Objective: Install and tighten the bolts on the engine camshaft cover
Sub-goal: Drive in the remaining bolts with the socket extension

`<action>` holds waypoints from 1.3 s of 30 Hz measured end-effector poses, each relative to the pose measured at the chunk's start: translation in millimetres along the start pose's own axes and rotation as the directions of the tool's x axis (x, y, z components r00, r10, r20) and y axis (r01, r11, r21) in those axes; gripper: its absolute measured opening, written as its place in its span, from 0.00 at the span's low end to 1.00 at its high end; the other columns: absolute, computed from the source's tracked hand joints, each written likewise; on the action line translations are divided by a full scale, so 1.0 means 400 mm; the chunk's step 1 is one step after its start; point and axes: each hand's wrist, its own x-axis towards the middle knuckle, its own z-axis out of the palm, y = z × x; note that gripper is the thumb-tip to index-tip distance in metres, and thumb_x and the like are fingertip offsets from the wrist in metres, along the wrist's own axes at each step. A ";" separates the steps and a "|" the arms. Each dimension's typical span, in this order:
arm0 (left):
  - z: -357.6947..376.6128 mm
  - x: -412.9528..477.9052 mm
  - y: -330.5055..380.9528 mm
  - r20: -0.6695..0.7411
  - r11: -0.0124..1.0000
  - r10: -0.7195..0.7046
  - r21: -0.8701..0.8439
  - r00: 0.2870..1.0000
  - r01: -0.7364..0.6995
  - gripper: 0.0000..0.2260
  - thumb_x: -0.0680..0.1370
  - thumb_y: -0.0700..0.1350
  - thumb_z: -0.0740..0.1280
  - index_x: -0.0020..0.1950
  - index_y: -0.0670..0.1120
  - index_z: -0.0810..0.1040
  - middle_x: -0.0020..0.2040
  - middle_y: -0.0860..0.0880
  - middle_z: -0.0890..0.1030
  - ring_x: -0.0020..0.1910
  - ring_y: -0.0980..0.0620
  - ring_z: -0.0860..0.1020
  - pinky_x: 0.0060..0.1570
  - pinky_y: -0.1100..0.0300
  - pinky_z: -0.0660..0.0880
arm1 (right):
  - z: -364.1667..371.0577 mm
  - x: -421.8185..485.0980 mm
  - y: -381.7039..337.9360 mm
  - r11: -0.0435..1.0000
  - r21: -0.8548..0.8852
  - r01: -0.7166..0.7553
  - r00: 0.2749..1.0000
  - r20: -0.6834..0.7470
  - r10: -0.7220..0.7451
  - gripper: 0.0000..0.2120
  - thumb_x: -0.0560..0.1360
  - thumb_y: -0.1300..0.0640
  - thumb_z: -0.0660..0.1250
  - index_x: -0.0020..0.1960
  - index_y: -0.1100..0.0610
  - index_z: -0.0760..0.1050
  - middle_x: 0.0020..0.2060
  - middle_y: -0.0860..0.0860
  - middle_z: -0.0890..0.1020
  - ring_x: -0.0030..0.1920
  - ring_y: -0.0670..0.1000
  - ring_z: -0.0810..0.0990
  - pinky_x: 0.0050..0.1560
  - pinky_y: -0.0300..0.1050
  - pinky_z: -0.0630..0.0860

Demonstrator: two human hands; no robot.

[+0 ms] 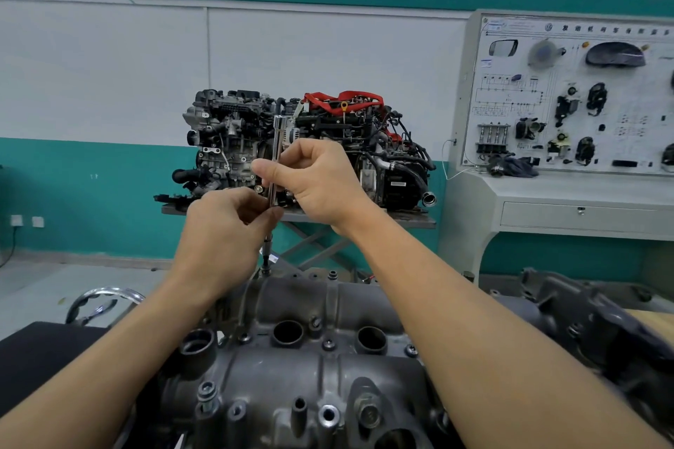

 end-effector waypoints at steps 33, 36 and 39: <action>-0.003 -0.003 -0.006 0.002 1.000 0.012 -0.017 1.000 -0.012 0.05 0.76 0.50 0.73 0.41 0.53 0.83 0.31 0.55 0.84 0.32 0.61 0.82 0.33 0.67 0.74 | -0.015 -0.007 -0.001 0.999 0.049 0.006 0.986 0.169 -0.015 0.04 0.75 0.63 0.73 0.43 0.64 0.82 0.35 0.53 0.86 0.37 0.46 0.84 0.42 0.36 0.79; -0.012 -0.003 -0.007 -0.054 0.998 -0.015 -0.062 0.998 0.012 0.05 0.73 0.48 0.77 0.39 0.51 0.84 0.31 0.54 0.84 0.31 0.57 0.83 0.36 0.60 0.78 | -0.004 -0.009 0.002 0.998 0.066 -0.021 0.991 0.137 0.011 0.07 0.73 0.62 0.76 0.44 0.64 0.80 0.35 0.53 0.85 0.34 0.46 0.82 0.37 0.36 0.78; -0.007 -0.003 0.000 -0.026 1.000 0.016 0.010 1.000 -0.016 0.05 0.77 0.45 0.73 0.41 0.51 0.83 0.33 0.54 0.83 0.32 0.56 0.82 0.35 0.60 0.78 | -0.003 -0.008 -0.007 0.996 0.064 -0.067 0.983 0.176 0.054 0.08 0.77 0.59 0.72 0.50 0.64 0.81 0.42 0.55 0.85 0.34 0.43 0.81 0.34 0.31 0.74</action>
